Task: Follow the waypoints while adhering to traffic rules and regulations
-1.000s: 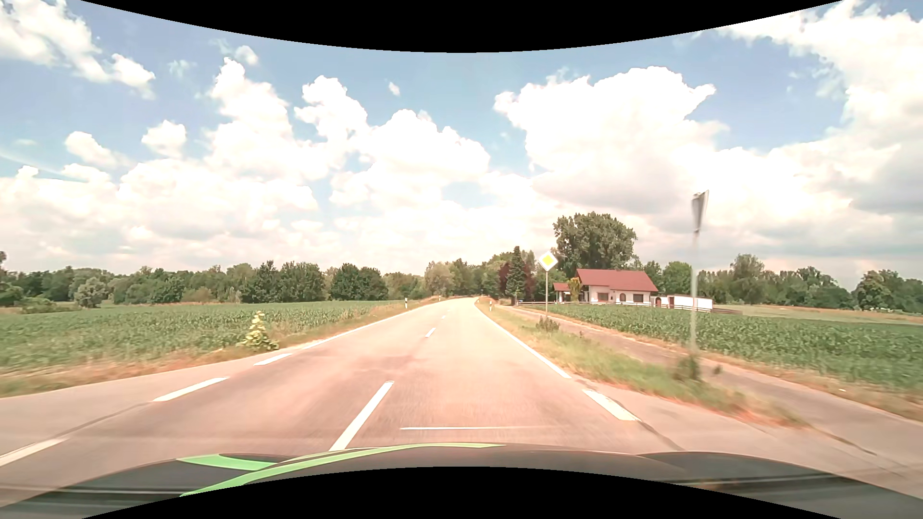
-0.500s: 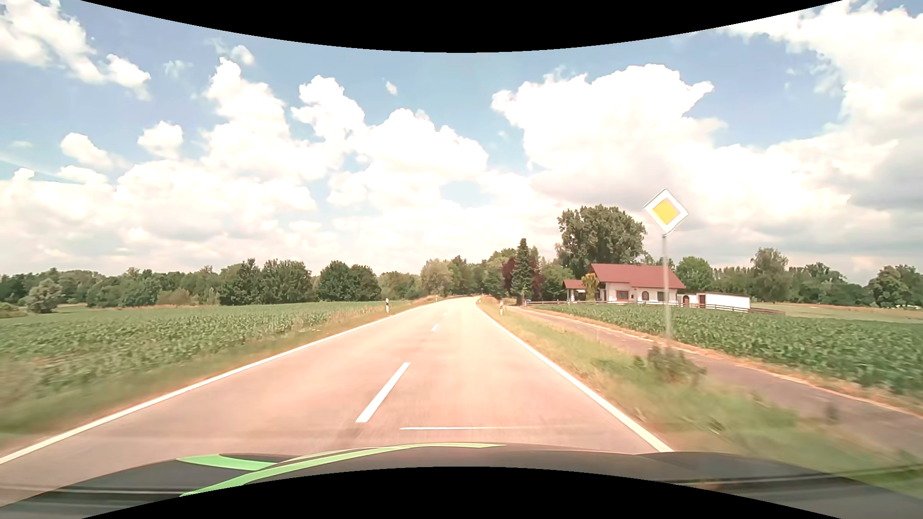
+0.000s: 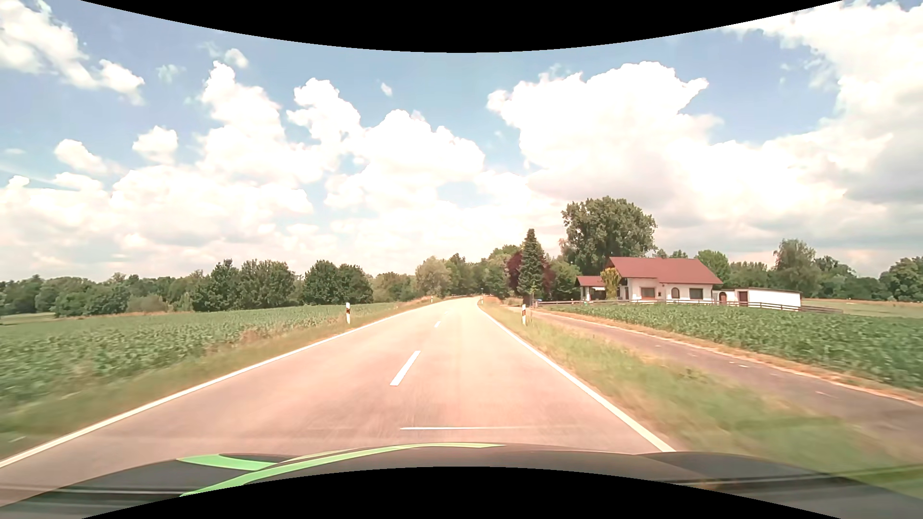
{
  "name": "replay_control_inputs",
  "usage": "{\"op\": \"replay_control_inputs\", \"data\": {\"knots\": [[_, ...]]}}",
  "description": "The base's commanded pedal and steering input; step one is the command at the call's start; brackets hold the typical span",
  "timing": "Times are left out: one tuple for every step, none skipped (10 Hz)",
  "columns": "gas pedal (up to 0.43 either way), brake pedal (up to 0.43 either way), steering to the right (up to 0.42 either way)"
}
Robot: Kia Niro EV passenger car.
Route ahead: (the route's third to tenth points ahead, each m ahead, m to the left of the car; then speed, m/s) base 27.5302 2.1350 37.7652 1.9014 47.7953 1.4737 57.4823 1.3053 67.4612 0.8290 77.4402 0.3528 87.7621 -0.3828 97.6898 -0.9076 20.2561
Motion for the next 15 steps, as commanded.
{"op": "replay_control_inputs", "data": {"knots": [[0.11, 0.0, 0.001], [0.11, 0.0, 0.001], [0.11, 0.0, 0.001], [0.11, 0.0, 0.0], [0.11, 0.0, 0.0], [0.11, 0.0, 0.002], [0.11, 0.0, 0.003], [0.11, 0.0, 0.002], [0.118, 0.0, 0.002], [0.118, 0.0, 0.002], [0.118, 0.0, 0.001], [0.118, 0.0, 0.001], [0.118, 0.0, 0.001], [0.118, 0.0, 0.001], [0.118, 0.0, 0.0]]}}
